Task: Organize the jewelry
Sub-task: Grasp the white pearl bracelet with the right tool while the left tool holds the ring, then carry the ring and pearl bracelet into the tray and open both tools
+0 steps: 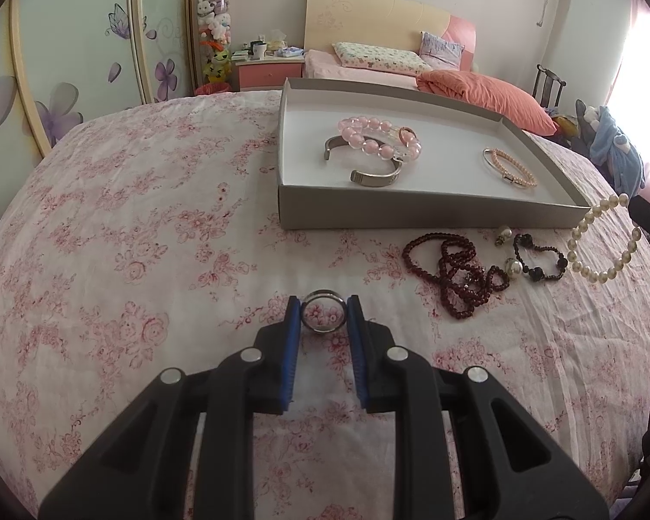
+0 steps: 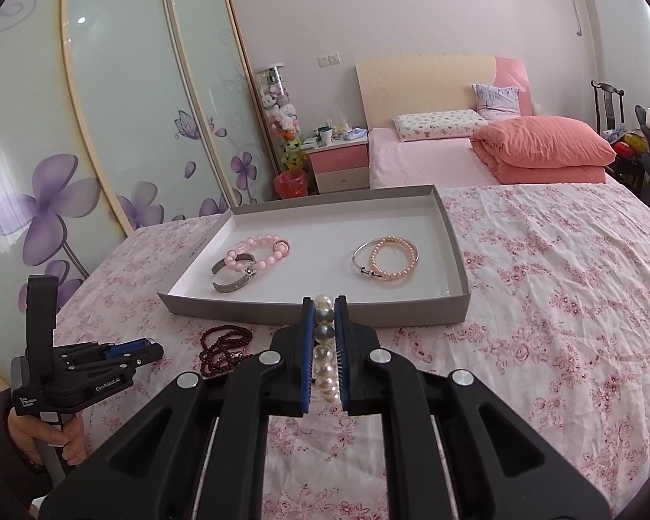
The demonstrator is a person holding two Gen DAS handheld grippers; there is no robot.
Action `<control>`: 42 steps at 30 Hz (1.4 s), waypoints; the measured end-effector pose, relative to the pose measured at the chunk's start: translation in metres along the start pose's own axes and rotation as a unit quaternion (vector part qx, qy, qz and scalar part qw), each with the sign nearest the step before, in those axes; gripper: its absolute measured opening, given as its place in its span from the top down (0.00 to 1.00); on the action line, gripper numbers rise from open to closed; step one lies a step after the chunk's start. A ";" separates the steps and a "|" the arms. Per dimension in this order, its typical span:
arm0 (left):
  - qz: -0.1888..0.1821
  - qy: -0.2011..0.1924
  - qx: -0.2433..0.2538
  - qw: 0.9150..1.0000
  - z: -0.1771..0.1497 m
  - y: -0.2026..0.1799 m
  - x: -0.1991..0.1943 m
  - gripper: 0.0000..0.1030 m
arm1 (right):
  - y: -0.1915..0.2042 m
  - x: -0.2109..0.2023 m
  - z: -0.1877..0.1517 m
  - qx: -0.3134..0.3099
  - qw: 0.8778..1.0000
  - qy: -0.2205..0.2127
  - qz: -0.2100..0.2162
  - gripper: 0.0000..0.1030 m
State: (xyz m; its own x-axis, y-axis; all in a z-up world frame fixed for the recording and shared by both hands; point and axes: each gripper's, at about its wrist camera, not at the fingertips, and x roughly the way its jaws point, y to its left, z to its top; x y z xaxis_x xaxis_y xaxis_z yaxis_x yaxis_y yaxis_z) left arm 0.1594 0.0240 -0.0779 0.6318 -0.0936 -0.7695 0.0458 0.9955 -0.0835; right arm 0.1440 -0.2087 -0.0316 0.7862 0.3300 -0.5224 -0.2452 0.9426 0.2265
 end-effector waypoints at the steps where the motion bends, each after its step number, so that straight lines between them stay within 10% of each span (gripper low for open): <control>1: 0.000 -0.002 0.000 1.000 0.000 0.000 -0.002 0.79 | 0.000 -0.001 0.000 0.000 1.000 -0.001 0.000 0.90; 42: -0.006 -0.161 0.022 0.987 0.052 -0.052 -0.086 0.79 | 0.036 -0.035 0.042 -0.044 0.992 -0.117 -0.007 0.90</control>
State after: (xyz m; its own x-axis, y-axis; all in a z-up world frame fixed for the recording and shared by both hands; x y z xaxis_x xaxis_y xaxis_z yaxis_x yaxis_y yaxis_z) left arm 0.1426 -0.0182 0.0258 0.8438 -0.1018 -0.5269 0.0832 0.9948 -0.0590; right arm 0.1314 -0.1884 0.0298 0.8973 0.3067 -0.3176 -0.2747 0.9510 0.1422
